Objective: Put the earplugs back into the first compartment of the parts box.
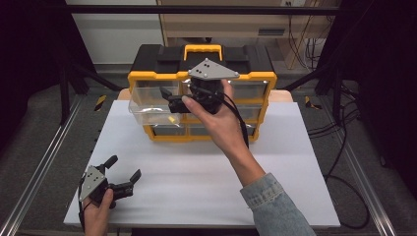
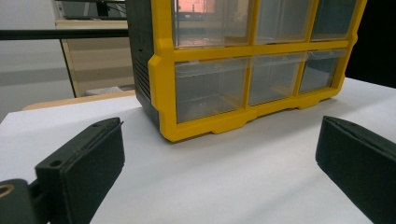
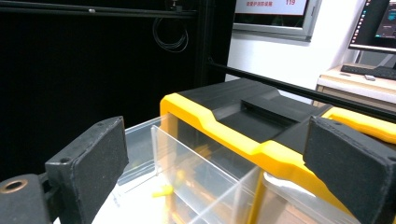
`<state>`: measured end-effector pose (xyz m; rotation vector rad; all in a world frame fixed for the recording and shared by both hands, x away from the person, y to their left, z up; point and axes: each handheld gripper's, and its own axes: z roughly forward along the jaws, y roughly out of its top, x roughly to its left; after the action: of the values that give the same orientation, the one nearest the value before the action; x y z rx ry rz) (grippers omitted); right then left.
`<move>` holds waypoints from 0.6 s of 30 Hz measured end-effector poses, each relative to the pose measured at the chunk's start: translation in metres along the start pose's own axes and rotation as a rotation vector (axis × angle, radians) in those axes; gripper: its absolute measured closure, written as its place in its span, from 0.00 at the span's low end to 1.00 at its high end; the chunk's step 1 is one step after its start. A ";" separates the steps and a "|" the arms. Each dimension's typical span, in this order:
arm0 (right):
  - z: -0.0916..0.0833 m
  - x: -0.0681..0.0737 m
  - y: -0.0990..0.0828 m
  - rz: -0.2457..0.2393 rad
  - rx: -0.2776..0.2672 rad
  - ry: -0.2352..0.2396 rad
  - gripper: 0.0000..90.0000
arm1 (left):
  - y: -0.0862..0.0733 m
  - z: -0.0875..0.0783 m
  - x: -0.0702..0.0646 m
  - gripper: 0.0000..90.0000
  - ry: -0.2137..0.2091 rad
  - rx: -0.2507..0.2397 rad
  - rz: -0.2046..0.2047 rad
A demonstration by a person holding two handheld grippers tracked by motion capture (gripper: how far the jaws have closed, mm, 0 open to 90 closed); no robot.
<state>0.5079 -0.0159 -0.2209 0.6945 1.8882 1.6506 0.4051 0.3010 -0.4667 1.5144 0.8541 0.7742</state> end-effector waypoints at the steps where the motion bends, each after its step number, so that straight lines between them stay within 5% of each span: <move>1: -0.002 -0.003 0.000 0.004 -0.002 -0.003 0.07 | 0.000 0.000 0.000 0.01 0.000 0.000 0.000; 18: -0.035 -0.031 -0.021 0.026 0.017 -0.039 0.06 | 0.000 0.000 0.000 0.01 0.002 0.001 0.002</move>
<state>0.5054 -0.0648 -0.2356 0.7556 1.8750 1.6273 0.4055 0.3012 -0.4668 1.5159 0.8553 0.7768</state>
